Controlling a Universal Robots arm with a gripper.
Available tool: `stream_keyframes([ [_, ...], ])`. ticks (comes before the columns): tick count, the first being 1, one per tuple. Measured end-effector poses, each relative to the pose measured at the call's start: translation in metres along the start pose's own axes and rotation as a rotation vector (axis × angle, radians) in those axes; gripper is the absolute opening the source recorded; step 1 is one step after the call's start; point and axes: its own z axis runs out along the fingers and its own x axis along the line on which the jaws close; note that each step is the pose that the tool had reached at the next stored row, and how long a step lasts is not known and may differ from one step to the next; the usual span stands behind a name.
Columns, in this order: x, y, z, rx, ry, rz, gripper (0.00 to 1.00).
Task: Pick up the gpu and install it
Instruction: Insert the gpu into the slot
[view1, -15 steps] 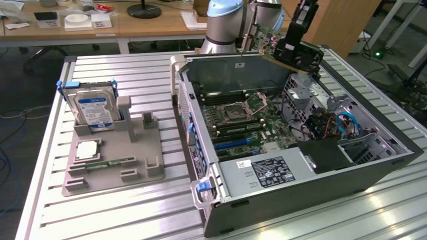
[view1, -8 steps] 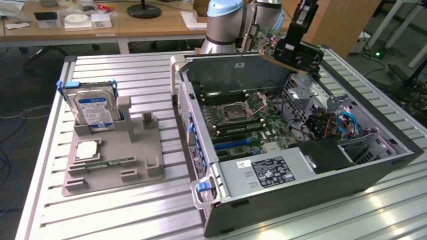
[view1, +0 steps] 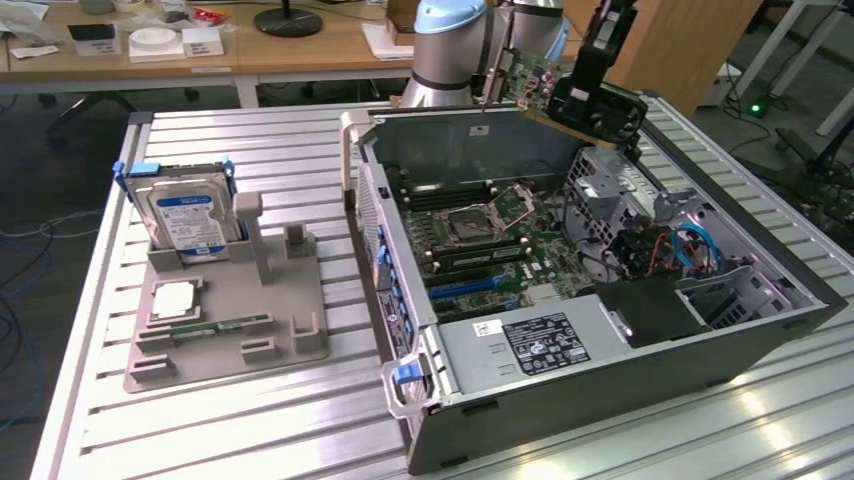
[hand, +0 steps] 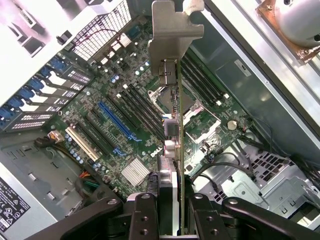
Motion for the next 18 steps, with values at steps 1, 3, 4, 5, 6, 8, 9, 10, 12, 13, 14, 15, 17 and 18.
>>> stream_keyframes([
  [1,0.0000,0.0000,0.0000,0.0000,0.0000,-0.001,0.28],
  [3,0.0000,0.0000,0.0000,0.0000,0.0001,-0.003,0.28],
  [4,0.0000,0.0000,0.0000,0.0000,0.0001,-0.004,0.28],
  [5,0.0000,0.0000,0.0000,0.0000,0.0002,-0.005,0.28],
  [6,0.0000,0.0000,0.0000,0.0000,0.0001,-0.006,0.28],
  [8,0.0000,0.0000,0.0000,-0.0001,0.0002,-0.008,0.28],
  [9,0.0000,0.0000,0.0000,0.0000,0.0002,-0.009,0.28],
  [10,0.0000,0.0000,0.0000,-0.0001,0.0002,-0.010,0.28],
  [12,0.0000,0.0000,0.0000,-0.0001,0.0004,-0.012,0.28],
  [13,0.0000,0.0000,0.0000,-0.0001,0.0004,-0.013,0.28],
  [14,0.0000,0.0000,0.0000,0.0000,0.0004,-0.014,0.28],
  [15,0.0000,0.0000,0.0000,-0.0001,0.0004,-0.015,0.28],
  [17,0.0000,0.0000,0.0000,-0.0001,0.0005,-0.017,0.28],
  [18,0.0000,0.0000,0.0000,-0.0001,0.0005,-0.018,0.28],
])
